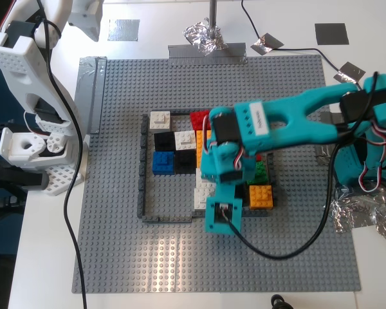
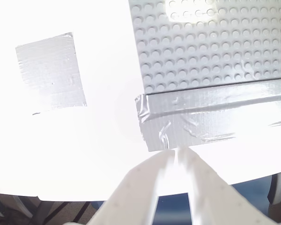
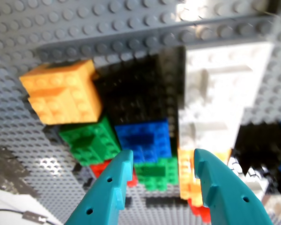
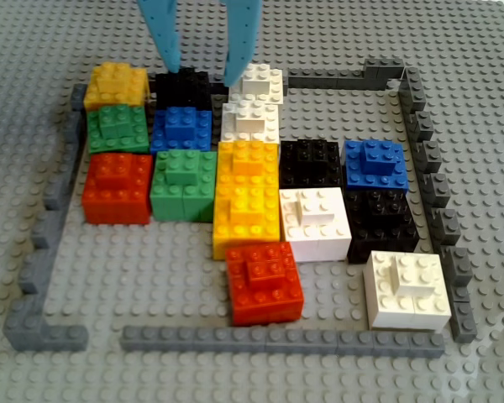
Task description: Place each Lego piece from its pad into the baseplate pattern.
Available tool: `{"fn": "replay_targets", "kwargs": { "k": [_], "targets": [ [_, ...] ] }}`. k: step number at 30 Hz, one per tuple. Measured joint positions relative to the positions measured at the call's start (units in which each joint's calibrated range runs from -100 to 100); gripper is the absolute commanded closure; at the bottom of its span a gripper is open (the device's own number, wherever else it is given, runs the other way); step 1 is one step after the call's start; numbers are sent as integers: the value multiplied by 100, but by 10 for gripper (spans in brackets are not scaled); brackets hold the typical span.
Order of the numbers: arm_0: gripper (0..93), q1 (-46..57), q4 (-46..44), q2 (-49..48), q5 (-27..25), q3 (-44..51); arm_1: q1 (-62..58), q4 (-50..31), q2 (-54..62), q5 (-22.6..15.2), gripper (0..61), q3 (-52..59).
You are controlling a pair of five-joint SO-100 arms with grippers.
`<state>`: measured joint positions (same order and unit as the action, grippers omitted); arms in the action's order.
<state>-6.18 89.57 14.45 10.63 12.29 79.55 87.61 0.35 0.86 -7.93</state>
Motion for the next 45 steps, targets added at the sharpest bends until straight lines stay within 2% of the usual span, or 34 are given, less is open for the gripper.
{"fn": "replay_targets", "kwargs": {
  "k": [7,16,32,35,45],
  "targets": [
    [773,807,243,-1031,0,-156,0,-193,397,59,612,561],
    [773,2316,339,-1868,-146,-595,0,-298,432,59,612,590],
    [777,5061,374,-1919,-434,-624,73,-161,432,88,612,590],
    [775,5831,348,-1919,-512,-624,73,-161,432,68,612,590],
    [774,7162,287,-1817,-695,-624,73,-161,432,34,612,590]
  ]
}}
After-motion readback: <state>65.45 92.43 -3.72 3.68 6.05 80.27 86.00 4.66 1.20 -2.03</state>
